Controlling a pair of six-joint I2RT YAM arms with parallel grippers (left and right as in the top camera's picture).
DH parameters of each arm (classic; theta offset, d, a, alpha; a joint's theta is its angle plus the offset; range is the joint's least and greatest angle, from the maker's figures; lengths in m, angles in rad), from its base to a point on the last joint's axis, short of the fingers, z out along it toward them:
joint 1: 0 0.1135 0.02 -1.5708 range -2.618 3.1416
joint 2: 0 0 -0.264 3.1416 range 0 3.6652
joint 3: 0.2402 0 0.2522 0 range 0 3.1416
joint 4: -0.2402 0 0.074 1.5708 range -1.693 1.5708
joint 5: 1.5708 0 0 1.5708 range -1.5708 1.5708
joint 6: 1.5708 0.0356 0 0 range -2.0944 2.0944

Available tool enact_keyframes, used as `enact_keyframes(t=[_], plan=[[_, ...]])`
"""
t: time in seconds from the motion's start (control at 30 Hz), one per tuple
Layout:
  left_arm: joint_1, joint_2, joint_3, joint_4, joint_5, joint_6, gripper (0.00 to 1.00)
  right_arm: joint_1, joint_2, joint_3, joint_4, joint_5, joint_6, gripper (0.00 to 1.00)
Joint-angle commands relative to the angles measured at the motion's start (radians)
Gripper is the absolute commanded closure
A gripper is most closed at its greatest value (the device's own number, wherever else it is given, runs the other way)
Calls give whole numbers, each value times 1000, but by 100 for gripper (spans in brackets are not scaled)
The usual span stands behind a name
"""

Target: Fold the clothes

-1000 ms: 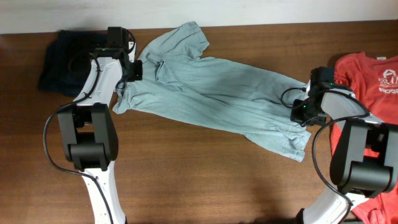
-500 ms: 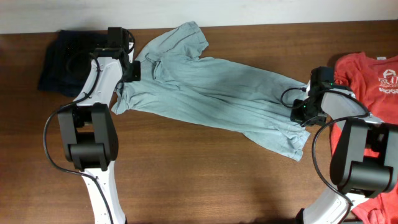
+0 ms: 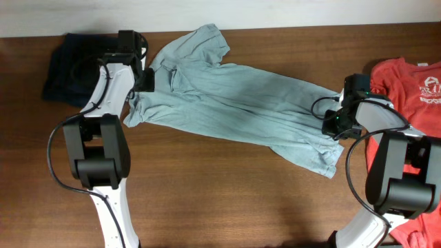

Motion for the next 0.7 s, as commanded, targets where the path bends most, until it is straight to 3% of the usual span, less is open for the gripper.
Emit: enact_keyframes(t=[0.0,0.13,0.23,0.47,0.53,0.67], plan=[[7,1,61,-13,-14,5,20,5,73,31,-17,20,-6,96],[7,-18,143,-100,4,-36,18,6,56,172,-145,3,-6,85],[7,-35,193,-163,49,-35,19,6,55,297,-271,-14,-6,69],[8,-34,206,-301,250,-35,19,5,55,559,-607,-44,22,58],[8,-28,203,-353,253,-35,19,5,55,583,-687,-78,27,53],[8,-21,189,-425,253,-35,19,5,55,565,-797,-82,82,52]])
